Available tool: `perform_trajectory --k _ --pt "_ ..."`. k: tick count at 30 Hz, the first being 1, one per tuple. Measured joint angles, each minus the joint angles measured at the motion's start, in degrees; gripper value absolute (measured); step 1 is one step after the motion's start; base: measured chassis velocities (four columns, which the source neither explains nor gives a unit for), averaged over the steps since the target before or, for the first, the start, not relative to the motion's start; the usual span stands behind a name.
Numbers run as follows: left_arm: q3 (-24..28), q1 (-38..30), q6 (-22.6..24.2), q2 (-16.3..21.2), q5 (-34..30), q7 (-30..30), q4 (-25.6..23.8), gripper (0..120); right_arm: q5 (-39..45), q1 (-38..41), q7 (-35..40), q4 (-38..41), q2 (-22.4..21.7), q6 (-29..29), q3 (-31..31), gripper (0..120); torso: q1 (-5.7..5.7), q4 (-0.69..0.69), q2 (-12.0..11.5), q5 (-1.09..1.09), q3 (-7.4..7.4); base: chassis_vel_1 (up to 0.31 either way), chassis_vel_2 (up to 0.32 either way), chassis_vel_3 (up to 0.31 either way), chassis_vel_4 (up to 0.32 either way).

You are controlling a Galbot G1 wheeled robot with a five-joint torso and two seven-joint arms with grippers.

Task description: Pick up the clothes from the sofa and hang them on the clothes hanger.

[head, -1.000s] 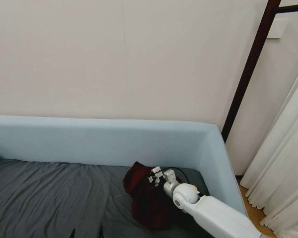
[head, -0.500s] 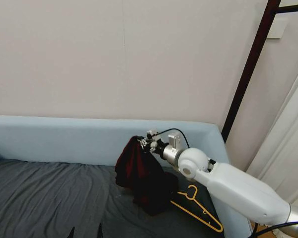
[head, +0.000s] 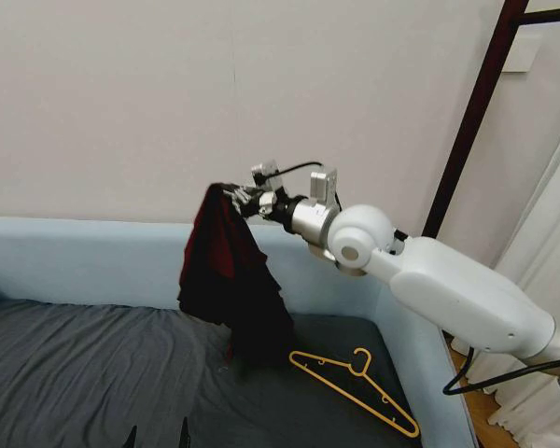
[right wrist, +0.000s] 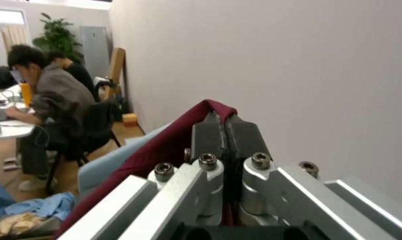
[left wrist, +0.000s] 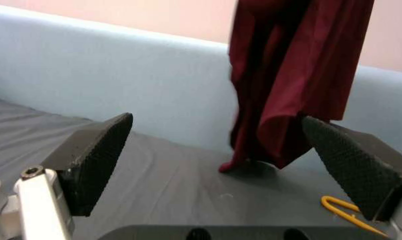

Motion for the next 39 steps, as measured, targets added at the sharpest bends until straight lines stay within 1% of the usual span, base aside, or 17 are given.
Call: perform_trajectory --k 2,5,6,7,10,11,12,13,14,15,16,18,19,22,26,34,39 --pt "0.0 0.3 -0.1 -0.1 0.0 0.0 0.0 100 -0.1 -1.2 -0.6 0.3 -0.7 0.6 0.1 0 0.00 0.02 0.0 0.00 0.00 0.000 0.000 0.000 0.000" --pt "0.0 0.9 -0.5 -0.1 0.1 -0.1 0.5 100 -3.1 -9.7 -2.0 1.4 -5.2 2.2 0.5 0 0.00 -0.01 0.0 0.02 0.00 0.000 0.000 0.000 0.000" --pt "0.0 0.9 -0.5 -0.1 0.1 -0.1 0.5 100 -3.1 -9.7 -2.0 1.4 -5.2 2.2 0.5 0 0.00 -0.01 0.0 0.02 0.00 0.000 0.000 0.000 0.000" --pt "0.0 1.0 -0.5 0.0 0.2 -0.1 0.6 100 -4.3 -12.9 -2.3 1.6 -6.6 2.5 1.0 0 0.00 -0.03 0.0 0.04 0.00 0.000 0.000 0.000 0.000" --pt "0.0 1.0 -0.4 0.3 0.2 -0.1 0.9 100 -12.2 -30.5 -3.6 0.5 -10.2 5.0 5.0 0 0.00 -0.04 0.0 0.03 0.00 0.000 0.000 0.000 0.000" --pt "0.0 1.0 -0.4 0.3 0.2 -0.1 0.9 100 -12.2 -30.5 -3.6 0.5 -10.2 5.0 5.0 0 0.00 -0.04 0.0 0.03 0.00 0.000 0.000 0.000 0.000" --pt "0.0 1.0 -0.2 0.3 0.2 -0.1 0.9 100 -14.5 -34.9 -4.5 -0.7 -10.5 6.0 5.9 0 0.00 -0.04 0.0 0.04 0.00 0.000 0.000 0.000 0.000" --pt "-0.1 0.8 0.1 0.3 0.2 -0.1 0.9 100 -18.4 -42.4 -6.4 -3.7 -10.3 7.9 7.6 0 0.00 -0.06 0.0 0.10 0.02 0.000 0.000 0.000 0.000" --pt "-0.1 0.8 0.3 0.2 0.1 -0.1 0.9 100 -20.7 -46.6 -8.0 -6.2 -9.9 9.4 9.2 0 0.00 -0.06 0.0 0.09 0.01 0.000 0.000 0.000 0.000" --pt "-0.1 0.8 0.3 0.2 0.1 -0.1 0.9 100 -20.7 -46.6 -8.0 -6.2 -9.9 9.4 9.2 0 0.00 -0.06 0.0 0.09 0.01 0.000 0.000 0.000 0.000" --pt "-0.1 0.8 0.5 0.1 0.1 0.0 0.9 100 -23.3 -51.4 -10.2 -9.9 -9.1 11.5 11.2 0 0.00 -0.05 0.0 0.04 0.00 0.000 0.000 0.000 0.000" --pt "0.0 1.0 0.7 -0.1 0.1 0.0 1.2 100 -26.3 -56.0 -12.8 -15.7 -8.3 14.1 12.9 0 0.00 -0.04 0.0 0.06 0.00 0.000 0.000 0.000 0.000" --pt "0.1 1.1 0.7 -0.1 0.2 0.0 1.3 100 -27.5 -56.9 -13.6 -17.8 -8.2 14.9 13.5 0 -0.01 0.00 0.0 0.06 0.00 0.000 0.000 0.000 0.000" --pt "0.3 1.1 0.7 -0.1 0.2 0.0 1.7 100 -30.1 -57.8 -15.3 -21.4 -8.7 16.0 14.2 0 -0.01 0.00 0.0 0.01 0.00 0.000 0.000 0.000 0.000" --pt "0.6 0.5 0.7 0.2 0.2 0.0 2.3 100 -34.2 -57.8 -17.5 -24.6 -10.0 17.4 15.0 0 0.00 -0.03 0.0 0.02 0.00 0.000 0.000 0.000 0.000" --pt "1.3 -0.4 0.8 1.1 0.2 -0.1 3.2 100 -38.6 -54.5 -19.1 -29.5 -10.5 18.9 17.0 0 0.00 0.00 0.0 0.02 0.00 0.000 0.000 0.000 0.000" --pt "1.7 -1.3 1.1 1.8 -0.2 -0.1 3.9 100 -43.2 -54.9 -17.9 -30.2 -11.1 19.0 18.1 0 0.00 -0.01 0.0 0.02 0.00 0.000 0.000 0.000 0.000"
